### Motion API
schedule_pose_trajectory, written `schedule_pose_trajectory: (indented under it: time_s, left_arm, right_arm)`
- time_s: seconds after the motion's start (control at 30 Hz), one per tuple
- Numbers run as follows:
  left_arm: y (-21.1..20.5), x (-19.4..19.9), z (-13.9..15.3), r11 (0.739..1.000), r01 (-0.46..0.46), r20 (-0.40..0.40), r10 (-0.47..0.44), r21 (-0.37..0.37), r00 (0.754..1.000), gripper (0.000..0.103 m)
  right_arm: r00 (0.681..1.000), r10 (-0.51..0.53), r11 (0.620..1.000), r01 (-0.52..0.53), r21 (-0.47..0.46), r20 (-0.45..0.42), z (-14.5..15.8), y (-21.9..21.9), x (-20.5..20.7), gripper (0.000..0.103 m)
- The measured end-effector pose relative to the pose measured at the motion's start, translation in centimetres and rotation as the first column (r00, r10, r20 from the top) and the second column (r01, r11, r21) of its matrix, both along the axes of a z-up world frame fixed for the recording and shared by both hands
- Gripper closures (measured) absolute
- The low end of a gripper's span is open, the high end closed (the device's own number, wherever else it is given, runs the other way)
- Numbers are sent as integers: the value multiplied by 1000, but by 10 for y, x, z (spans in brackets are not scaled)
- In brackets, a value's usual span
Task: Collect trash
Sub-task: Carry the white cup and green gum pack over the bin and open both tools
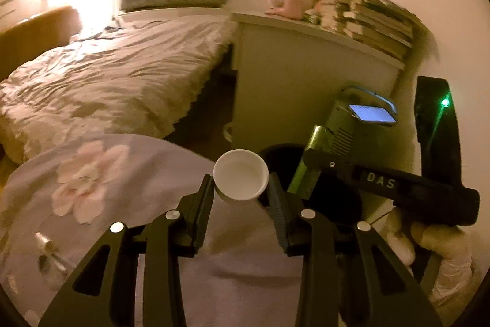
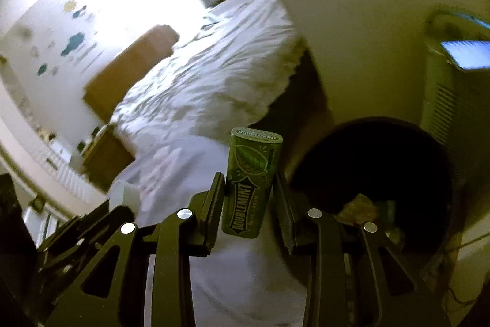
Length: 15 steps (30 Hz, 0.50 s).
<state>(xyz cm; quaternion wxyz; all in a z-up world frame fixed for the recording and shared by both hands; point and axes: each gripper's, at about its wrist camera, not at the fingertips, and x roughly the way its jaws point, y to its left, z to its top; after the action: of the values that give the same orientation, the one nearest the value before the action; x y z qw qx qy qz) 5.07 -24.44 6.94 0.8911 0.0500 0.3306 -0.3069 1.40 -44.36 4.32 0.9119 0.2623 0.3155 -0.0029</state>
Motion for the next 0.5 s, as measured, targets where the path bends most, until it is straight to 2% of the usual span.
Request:
schedule_pose_trajectory:
  time_s: [0.23, 0.5]
  left_arm:
    - [-41, 0, -12, 998, 65, -22, -64, 9, 998, 68]
    - [-68, 2, -27, 994, 103, -49, -102, 30, 994, 67]
  right_arm:
    - [995, -87, 996, 89, 27, -55, -30, -47, -14, 69]
    - [987, -122, 991, 128, 47, -108, -54, -63, -17, 69]
